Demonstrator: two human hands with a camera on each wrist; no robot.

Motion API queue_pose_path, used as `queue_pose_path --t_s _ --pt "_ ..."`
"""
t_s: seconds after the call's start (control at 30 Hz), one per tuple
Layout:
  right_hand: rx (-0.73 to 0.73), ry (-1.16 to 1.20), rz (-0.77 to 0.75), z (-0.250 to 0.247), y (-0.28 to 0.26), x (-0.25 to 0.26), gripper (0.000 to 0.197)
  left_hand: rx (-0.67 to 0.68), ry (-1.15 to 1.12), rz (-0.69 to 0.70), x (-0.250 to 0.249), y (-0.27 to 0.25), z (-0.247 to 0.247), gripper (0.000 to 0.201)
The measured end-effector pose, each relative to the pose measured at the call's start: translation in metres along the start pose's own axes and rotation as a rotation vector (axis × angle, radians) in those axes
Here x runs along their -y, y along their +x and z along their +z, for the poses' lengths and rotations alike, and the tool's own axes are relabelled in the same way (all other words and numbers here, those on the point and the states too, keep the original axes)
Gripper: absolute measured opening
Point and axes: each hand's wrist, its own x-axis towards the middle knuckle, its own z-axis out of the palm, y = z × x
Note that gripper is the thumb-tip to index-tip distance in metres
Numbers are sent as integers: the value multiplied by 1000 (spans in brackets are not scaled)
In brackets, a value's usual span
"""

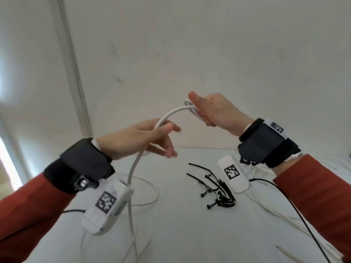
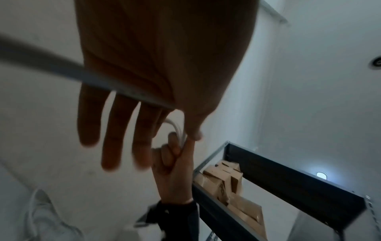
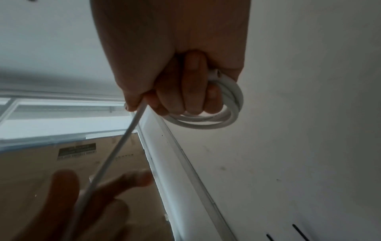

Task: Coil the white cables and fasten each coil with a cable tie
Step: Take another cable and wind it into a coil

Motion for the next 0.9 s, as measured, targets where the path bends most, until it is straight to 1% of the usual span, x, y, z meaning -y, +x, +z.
queue_pose_path --t_s 0.03,0.07,0.13,0.2,0.27,0.33,0.4,0.5,0.63,0.73,0.77,0.8,0.87,0.9 --pt "16 -69 7 0 1 2 62 1 -52 35 -3 -2 5 41" --pt "44 -138 20 0 1 2 66 -34 -89 65 -7 -3 6 35" --pt "117 -242 46 1 -1 3 67 -159 -92 106 -10 2 3 26" --pt "207 -295 45 5 -6 1 65 -288 17 141 -9 10 -2 27" --pt "276 -272 57 9 -10 -2 64 -383 214 200 -6 17 -7 29" --pt "311 -132 92 10 -14 -6 68 -433 375 234 -4 21 -9 29" --pt "335 106 93 9 -17 -11 64 -442 404 251 -1 24 -9 29" --pt "370 478 66 5 -21 -15 54 -408 304 270 6 26 1 29" --pt "325 763 39 -1 -30 -10 53 -432 158 316 18 22 17 32" --pt "229 1038 -45 -13 -33 -3 51 -465 96 310 31 16 21 35" --pt "223 1136 -88 -18 -32 -5 51 -469 80 297 35 13 21 35" --pt "254 1237 -140 -24 -31 -7 49 -464 55 278 40 10 21 34" --pt "365 1429 -246 -33 -28 -10 46 -440 -31 228 48 4 21 34" --pt "359 1489 -284 -36 -27 -11 46 -430 -67 204 52 1 22 34"
